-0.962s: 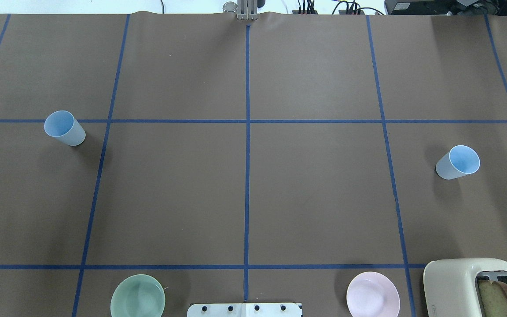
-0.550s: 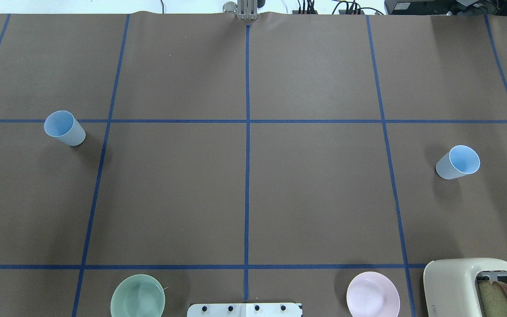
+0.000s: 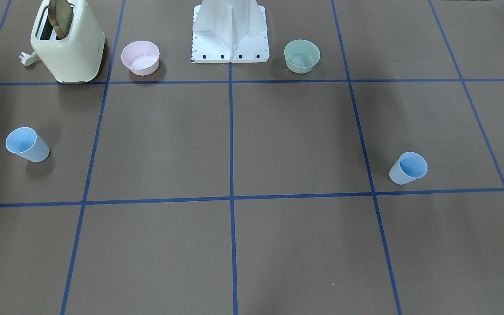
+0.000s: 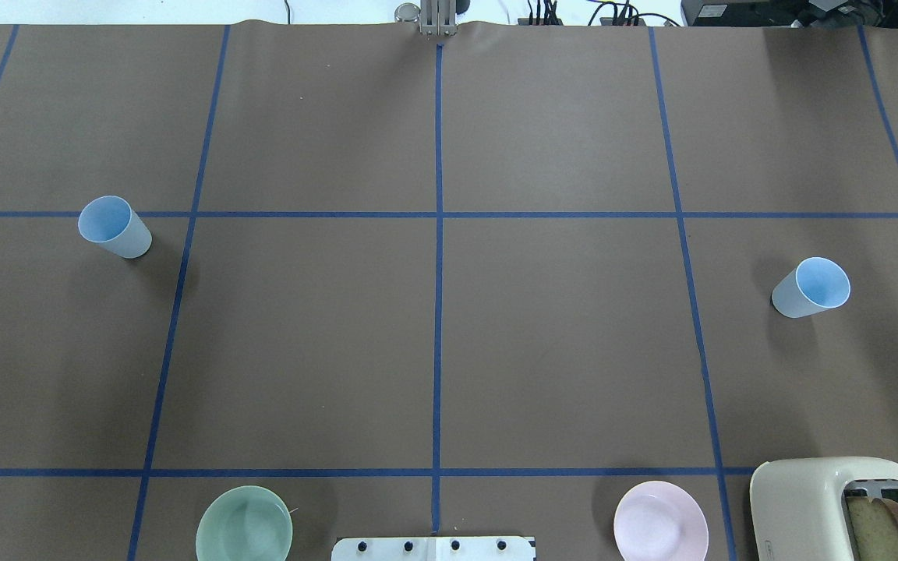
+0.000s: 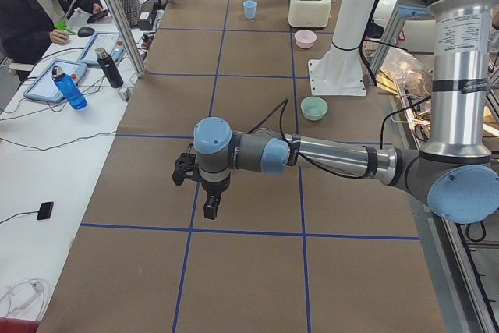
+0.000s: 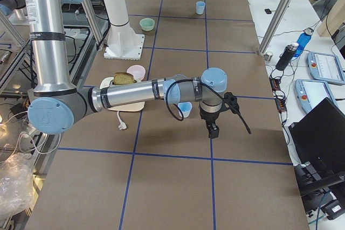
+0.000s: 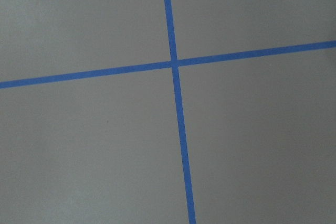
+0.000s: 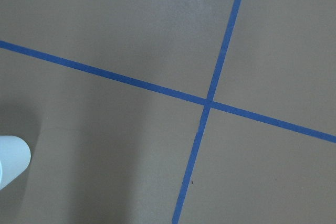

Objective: Stack blue cups with both arms

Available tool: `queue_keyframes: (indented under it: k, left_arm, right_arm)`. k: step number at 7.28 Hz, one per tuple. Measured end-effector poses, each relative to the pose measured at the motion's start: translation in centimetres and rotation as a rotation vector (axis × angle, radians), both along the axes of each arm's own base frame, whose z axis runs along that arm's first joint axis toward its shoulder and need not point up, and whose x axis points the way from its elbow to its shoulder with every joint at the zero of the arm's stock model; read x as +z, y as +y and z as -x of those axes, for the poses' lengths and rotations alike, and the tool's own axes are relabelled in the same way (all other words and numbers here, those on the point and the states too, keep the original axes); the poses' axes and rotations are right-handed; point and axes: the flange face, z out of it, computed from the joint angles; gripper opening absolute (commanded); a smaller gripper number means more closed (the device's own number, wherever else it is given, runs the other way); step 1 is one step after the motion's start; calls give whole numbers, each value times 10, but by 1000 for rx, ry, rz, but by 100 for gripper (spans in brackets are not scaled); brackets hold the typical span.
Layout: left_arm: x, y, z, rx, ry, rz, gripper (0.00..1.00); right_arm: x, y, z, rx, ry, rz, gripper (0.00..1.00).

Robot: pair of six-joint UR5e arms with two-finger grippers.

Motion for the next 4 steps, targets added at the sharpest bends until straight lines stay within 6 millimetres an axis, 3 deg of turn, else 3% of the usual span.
queue_keyframes:
  k: [2, 4]
  left_arm:
    - [-29, -31, -1, -1, 1, -116, 98]
    - [-41, -46, -3, 3, 12, -218, 98]
  right_arm:
    - [-18, -13, 0, 19, -4, -61, 100]
    - [-26, -16, 0, 46, -6, -106, 100]
